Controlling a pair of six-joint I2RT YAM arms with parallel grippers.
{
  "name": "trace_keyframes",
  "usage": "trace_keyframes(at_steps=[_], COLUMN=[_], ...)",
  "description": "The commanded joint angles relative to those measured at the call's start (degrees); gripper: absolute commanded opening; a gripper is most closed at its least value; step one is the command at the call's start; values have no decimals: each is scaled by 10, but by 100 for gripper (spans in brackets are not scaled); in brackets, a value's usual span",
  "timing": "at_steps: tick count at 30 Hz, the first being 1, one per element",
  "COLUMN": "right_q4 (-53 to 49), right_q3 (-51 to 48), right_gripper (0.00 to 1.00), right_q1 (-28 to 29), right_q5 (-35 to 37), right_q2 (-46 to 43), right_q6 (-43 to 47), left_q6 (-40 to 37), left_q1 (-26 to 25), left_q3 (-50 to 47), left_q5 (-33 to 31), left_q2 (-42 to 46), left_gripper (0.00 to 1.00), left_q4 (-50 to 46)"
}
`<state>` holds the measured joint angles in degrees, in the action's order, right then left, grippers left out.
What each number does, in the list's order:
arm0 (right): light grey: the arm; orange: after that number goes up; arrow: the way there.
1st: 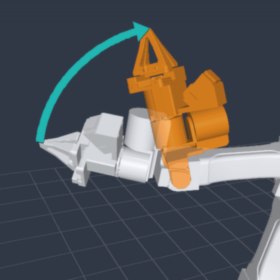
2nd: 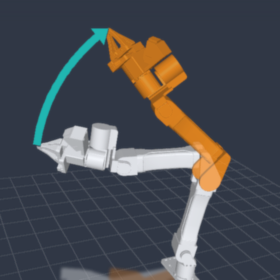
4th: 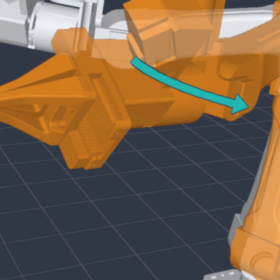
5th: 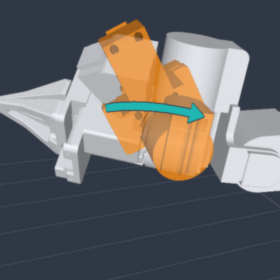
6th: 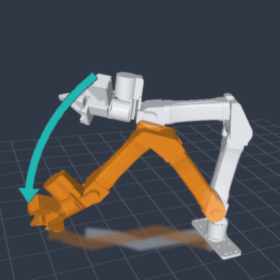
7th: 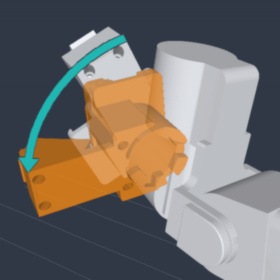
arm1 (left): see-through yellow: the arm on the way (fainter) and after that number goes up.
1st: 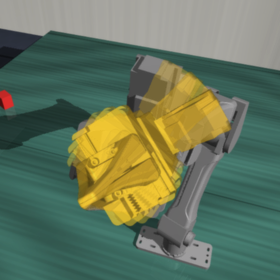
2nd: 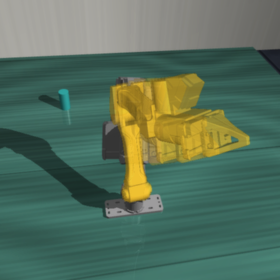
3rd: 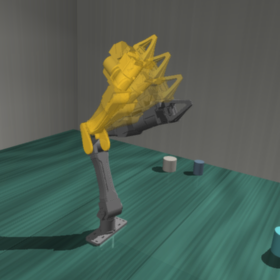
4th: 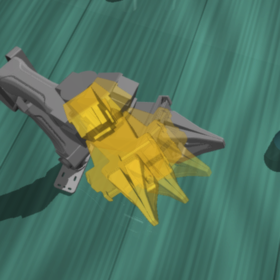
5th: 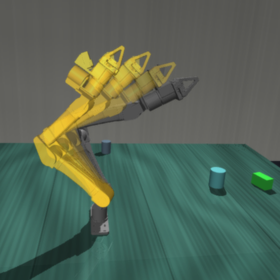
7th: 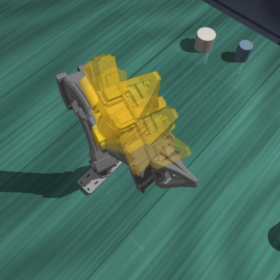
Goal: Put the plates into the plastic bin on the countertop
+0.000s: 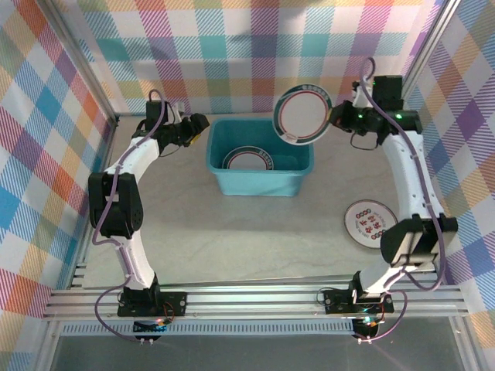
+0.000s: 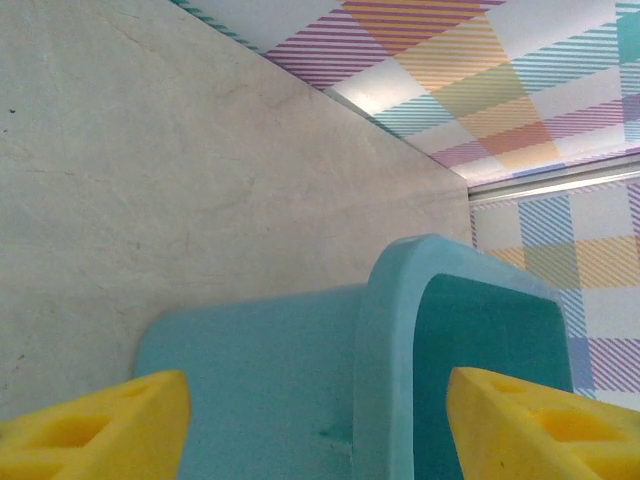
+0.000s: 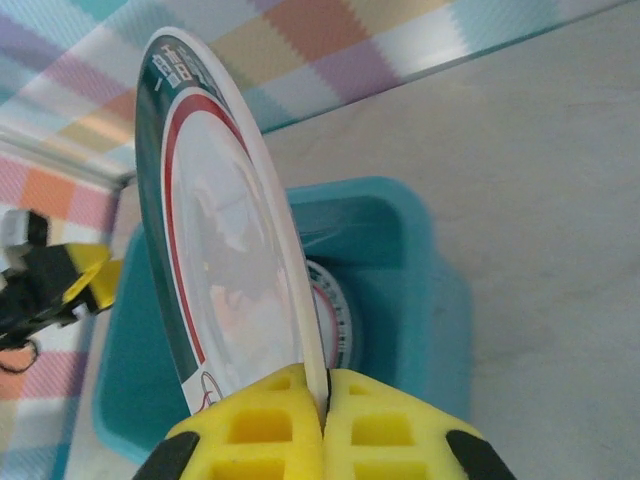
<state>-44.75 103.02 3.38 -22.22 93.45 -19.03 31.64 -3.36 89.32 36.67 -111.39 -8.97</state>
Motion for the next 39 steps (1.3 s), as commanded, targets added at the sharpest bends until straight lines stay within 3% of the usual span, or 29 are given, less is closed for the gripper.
trace_keyframes(at_steps=[1, 11, 27, 39], right_q4=[11, 30, 30, 26], right_q3=[54, 81, 73, 61], right_gripper=[0, 0, 0, 0], right_q1=[51, 117, 132, 137], right_q5=[-63, -107, -137, -118], right_q2=[56, 177, 269, 316], right_q6=[10, -8, -20, -34], left_q6=[-20, -52, -69, -77], left_q1=[-6, -4, -2, 2], left_q3=[27, 51, 79, 96], left_q5=[18, 9, 9, 3], left_q2=[-12, -19, -53, -59], left_gripper=[69, 69, 69, 69], left_q4=[-5, -32, -62, -91])
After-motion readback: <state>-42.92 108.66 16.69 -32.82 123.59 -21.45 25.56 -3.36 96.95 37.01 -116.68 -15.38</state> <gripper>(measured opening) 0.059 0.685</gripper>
